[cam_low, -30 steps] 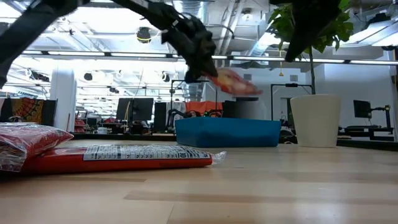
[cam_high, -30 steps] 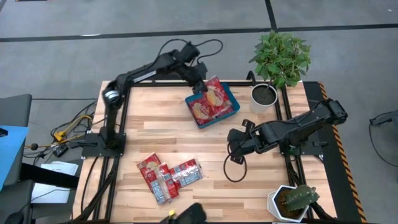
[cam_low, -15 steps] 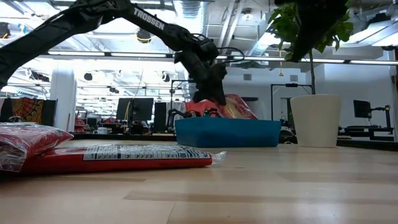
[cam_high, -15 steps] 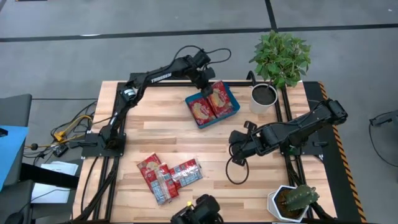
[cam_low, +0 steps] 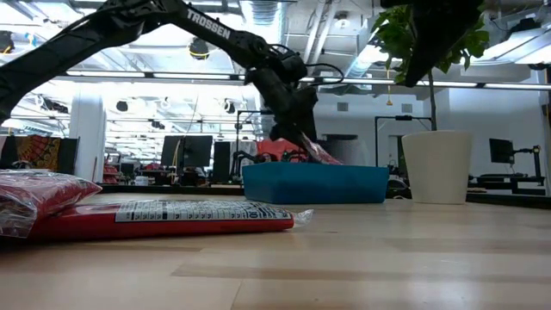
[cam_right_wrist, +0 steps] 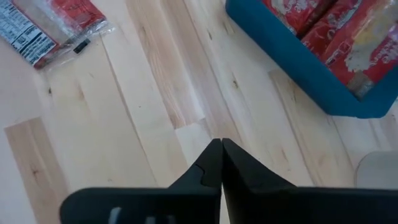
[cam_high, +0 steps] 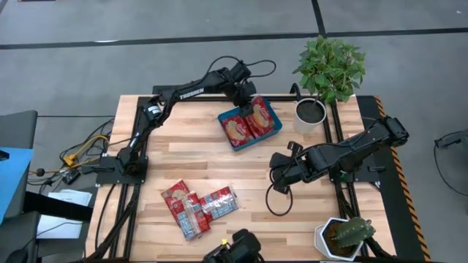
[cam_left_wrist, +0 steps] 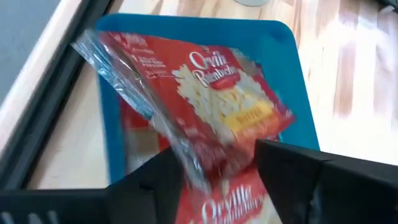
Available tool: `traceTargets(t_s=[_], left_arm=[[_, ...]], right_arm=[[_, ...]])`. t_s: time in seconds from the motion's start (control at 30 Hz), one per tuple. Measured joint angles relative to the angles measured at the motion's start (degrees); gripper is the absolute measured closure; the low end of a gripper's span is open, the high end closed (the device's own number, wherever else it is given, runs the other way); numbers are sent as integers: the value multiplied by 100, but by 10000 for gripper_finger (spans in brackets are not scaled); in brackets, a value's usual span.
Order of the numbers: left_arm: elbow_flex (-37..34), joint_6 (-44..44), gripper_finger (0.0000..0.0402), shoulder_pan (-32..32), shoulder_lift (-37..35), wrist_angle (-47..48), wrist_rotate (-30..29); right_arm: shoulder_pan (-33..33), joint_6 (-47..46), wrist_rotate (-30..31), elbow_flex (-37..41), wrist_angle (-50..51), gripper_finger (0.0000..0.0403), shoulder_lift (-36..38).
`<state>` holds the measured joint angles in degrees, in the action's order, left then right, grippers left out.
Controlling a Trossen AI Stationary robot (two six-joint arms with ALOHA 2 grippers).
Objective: Sort popcorn bags into baskets
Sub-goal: Put the red popcorn bag into the blue bin
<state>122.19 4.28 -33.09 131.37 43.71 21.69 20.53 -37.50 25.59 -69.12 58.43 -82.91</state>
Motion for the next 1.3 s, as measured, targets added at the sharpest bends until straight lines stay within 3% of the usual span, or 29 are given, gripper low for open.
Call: traceTargets(t_s=[0.3,0.57,0.77,0.87,1.07,1.3], left_arm=[[1271,724,171,-183,0,2308,-152],[509,891,170,-130,-1304,3666,1557],[-1426,810,181,345,-3054,3072,1941],[-2865,303,184,728,-4059,2028,1847],[-5760,-1399,185,1505,-5846,-441,1321],[-8393,-3717,185,2437,-7182,-2448,593]], right_arm=[[-9,46,217,0,-56,381,0],[7,599,211,0,-903,382,0],[-39,1368,-551,-2,-2153,390,-290],[-87,1510,-987,-16,-2795,394,-688],[-236,1554,-2016,0,-4028,389,-1416],[-237,1554,-2510,-101,-4723,394,-2030]])
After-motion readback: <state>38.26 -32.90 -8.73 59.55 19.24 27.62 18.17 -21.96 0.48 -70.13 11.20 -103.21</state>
